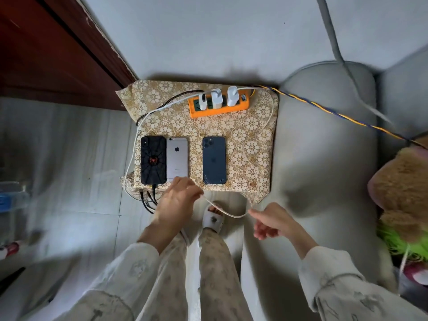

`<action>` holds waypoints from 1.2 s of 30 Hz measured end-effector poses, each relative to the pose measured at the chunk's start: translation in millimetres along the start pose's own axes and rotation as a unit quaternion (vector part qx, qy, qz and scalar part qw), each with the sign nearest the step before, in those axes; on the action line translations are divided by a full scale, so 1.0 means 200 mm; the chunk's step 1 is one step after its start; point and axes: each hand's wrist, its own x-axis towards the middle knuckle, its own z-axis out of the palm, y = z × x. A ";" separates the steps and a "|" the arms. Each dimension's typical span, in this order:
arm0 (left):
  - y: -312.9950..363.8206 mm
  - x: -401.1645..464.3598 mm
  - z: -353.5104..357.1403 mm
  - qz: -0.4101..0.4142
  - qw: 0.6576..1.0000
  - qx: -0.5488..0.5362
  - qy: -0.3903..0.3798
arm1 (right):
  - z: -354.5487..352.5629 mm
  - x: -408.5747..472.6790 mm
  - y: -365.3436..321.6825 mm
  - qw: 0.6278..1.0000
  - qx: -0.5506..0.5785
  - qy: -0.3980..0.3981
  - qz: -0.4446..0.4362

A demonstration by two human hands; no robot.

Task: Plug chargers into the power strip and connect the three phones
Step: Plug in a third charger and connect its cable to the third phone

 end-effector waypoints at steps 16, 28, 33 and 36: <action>0.08 -0.11 0.07 0.147 0.978 -0.031 -0.143 | 0.21 0.22 -0.51 0.808 0.522 -0.265 0.066; -0.04 -0.04 0.27 0.080 0.970 -0.066 -0.222 | 0.07 0.31 -0.48 0.934 0.343 0.015 -0.097; -0.10 0.19 0.35 -0.212 0.894 -0.384 -0.093 | 0.08 0.48 -0.39 0.943 0.301 0.059 -0.131; -0.17 0.35 0.39 -0.305 0.847 -0.434 -0.029 | 0.10 0.53 -0.38 0.953 0.259 0.059 -0.148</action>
